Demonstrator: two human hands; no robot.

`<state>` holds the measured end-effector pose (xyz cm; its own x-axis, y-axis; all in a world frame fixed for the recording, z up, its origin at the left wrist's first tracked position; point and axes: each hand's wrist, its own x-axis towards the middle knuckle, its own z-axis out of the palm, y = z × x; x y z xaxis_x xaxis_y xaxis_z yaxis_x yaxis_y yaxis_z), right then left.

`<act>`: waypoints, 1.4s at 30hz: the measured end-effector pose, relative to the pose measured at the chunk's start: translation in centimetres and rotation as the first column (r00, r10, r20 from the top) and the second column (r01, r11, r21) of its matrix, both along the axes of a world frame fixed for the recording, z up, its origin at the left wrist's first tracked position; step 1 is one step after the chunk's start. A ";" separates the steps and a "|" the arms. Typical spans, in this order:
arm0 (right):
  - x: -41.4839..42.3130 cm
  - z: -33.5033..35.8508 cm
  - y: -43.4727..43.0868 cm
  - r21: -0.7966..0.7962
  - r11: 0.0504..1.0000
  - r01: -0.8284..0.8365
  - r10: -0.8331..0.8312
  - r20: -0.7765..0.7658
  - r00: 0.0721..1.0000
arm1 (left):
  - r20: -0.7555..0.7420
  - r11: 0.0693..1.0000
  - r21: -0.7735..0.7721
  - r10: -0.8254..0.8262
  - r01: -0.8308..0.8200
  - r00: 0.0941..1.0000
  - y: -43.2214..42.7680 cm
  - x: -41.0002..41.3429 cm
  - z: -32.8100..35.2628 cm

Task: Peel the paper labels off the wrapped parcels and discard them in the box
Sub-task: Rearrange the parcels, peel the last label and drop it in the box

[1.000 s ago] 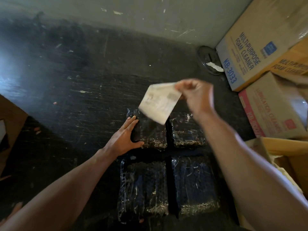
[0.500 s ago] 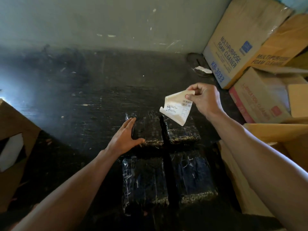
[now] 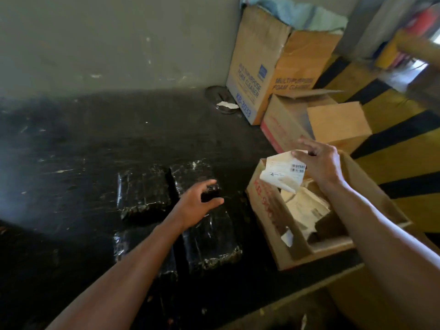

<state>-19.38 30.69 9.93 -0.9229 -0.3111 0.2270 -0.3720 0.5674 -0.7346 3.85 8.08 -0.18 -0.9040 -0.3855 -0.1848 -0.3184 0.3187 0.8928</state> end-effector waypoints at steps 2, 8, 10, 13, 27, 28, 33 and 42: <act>-0.8 -0.2 3.0 -0.014 0.999 0.036 -0.035 0.043 0.998 | -0.010 0.998 0.014 -0.059 0.059 0.998 3.5 -2.3 0.4; -2.2 -2.1 8.2 0.070 0.997 0.038 -0.048 0.149 0.988 | -0.021 0.990 -0.043 -0.135 0.134 0.991 12.6 -6.9 1.3; -2.6 -3.6 9.2 0.121 0.993 -0.013 -0.009 0.181 0.983 | -0.018 0.987 -0.050 -0.152 0.151 0.988 14.9 -7.5 1.0; -3.1 -5.9 10.0 0.199 0.976 -0.083 0.045 0.190 0.981 | 0.012 0.979 -0.066 -0.190 0.191 0.982 17.0 -8.1 0.5; -4.3 -9.5 11.8 0.294 0.935 -0.199 0.131 0.236 0.963 | 0.060 0.965 -0.196 -0.163 0.172 0.985 18.1 -8.7 0.0; -4.3 -9.4 11.9 0.285 0.939 -0.194 0.130 0.229 0.965 | 0.066 0.965 -0.197 -0.162 0.173 0.984 18.1 -8.6 0.1; -3.7 -8.7 11.9 0.260 0.950 -0.176 0.126 0.196 0.972 | 0.079 0.964 -0.208 -0.154 0.168 0.985 18.3 -8.8 0.6; -2.8 -8.7 12.2 0.232 0.952 -0.202 0.143 0.247 0.958 | 0.039 0.972 -0.180 -0.145 0.150 0.989 18.2 -8.3 0.5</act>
<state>-22.18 42.85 1.18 -0.8674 -0.4899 -0.0870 -0.3225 0.6867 -0.6515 -4.48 26.25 0.30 -0.9494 -0.2774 -0.1473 -0.2774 0.5206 0.8075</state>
